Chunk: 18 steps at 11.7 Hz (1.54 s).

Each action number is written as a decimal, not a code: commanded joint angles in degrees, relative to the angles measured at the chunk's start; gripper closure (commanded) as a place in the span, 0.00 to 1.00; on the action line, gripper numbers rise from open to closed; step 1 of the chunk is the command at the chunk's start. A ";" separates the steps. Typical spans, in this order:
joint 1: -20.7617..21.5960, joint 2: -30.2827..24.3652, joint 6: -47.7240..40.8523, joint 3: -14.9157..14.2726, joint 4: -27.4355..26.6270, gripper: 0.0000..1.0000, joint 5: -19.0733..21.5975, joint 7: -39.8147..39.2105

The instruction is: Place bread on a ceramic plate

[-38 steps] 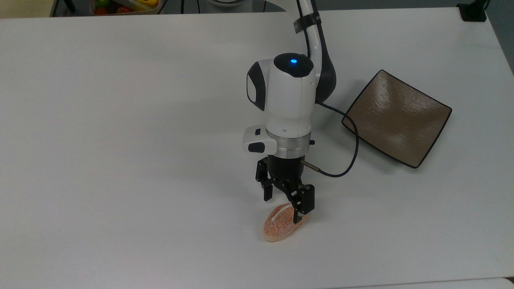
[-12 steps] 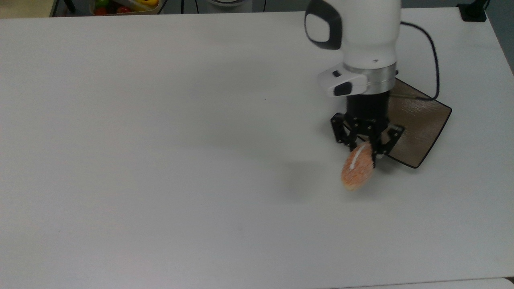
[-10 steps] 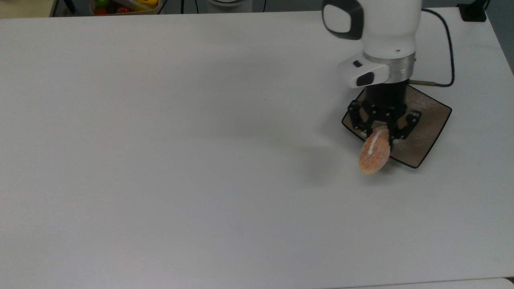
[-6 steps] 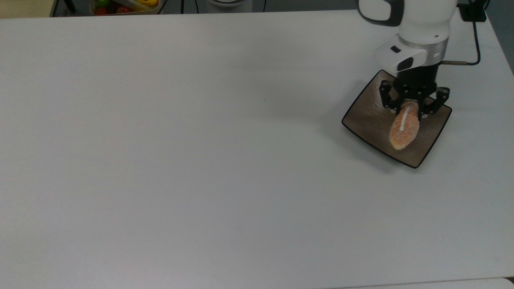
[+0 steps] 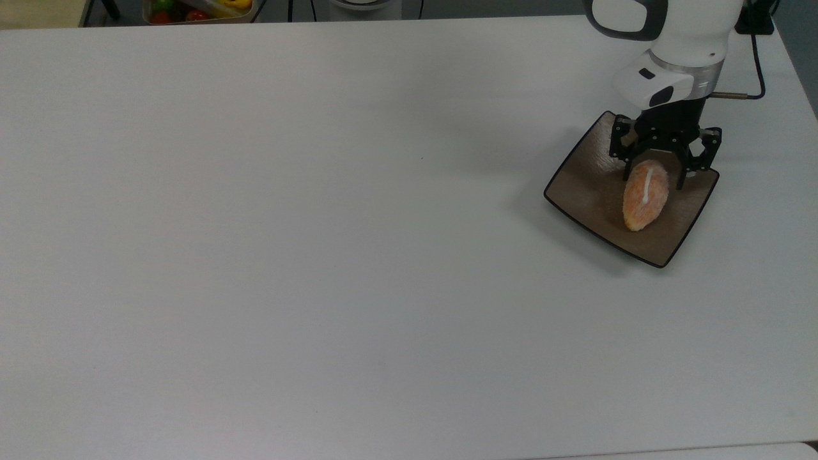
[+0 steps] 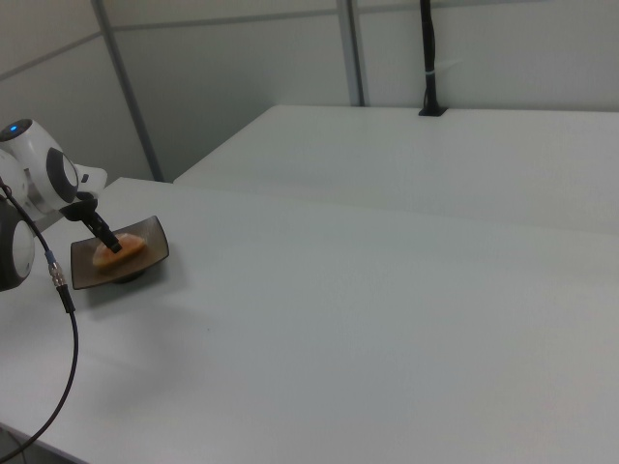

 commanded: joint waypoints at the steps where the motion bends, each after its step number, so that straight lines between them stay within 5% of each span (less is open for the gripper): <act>1: 0.02 -0.65 -0.61 0.14 -0.71 0.09 -1.30 1.85; 7: -3.05 -5.64 -5.09 0.23 -0.88 0.00 -0.60 -2.08; 10: -5.86 -11.70 -12.02 0.32 -5.70 0.00 2.46 -14.45; 14: -11.49 -22.42 -24.47 -0.03 -16.07 0.00 11.42 -37.11; 18: -12.29 -28.84 -33.31 -10.37 -16.71 0.00 18.11 -52.36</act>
